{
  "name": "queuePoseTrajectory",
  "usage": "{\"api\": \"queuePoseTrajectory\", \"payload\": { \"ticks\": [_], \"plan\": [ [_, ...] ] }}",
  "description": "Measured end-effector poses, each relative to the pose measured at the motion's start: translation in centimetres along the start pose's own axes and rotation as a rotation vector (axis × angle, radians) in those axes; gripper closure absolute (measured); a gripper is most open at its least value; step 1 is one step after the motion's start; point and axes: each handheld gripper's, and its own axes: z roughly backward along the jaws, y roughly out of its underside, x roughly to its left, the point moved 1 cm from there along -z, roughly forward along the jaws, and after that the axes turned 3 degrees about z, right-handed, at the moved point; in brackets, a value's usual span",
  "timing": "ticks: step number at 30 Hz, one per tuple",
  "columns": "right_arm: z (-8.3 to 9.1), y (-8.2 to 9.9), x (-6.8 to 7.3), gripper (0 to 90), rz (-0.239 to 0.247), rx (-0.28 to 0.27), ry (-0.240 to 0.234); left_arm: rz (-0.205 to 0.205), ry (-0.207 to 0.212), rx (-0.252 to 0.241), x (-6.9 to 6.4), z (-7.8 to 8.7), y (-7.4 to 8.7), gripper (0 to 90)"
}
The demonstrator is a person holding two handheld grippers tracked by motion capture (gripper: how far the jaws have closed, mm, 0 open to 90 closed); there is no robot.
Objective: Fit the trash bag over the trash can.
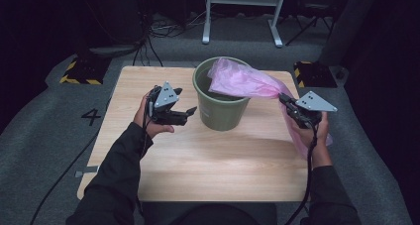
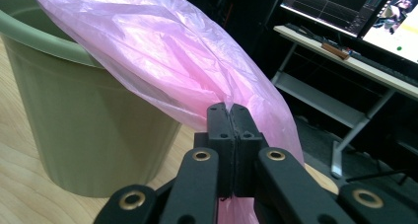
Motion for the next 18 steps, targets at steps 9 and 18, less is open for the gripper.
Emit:
{"api": "queuePoseTrajectory", "payload": {
  "ticks": [9,18],
  "plan": [
    [0.6,-0.5,0.0,89.7,0.026,-0.005,-0.008,-0.018,-0.009,-0.003,-0.2,-1.8,-3.3,32.1],
    [1.0,-1.9,0.4,89.7,0.082,-0.005,-0.017,-0.056,0.010,-0.002,-1.1,-3.9,-6.4,38.8]
  ]
}}
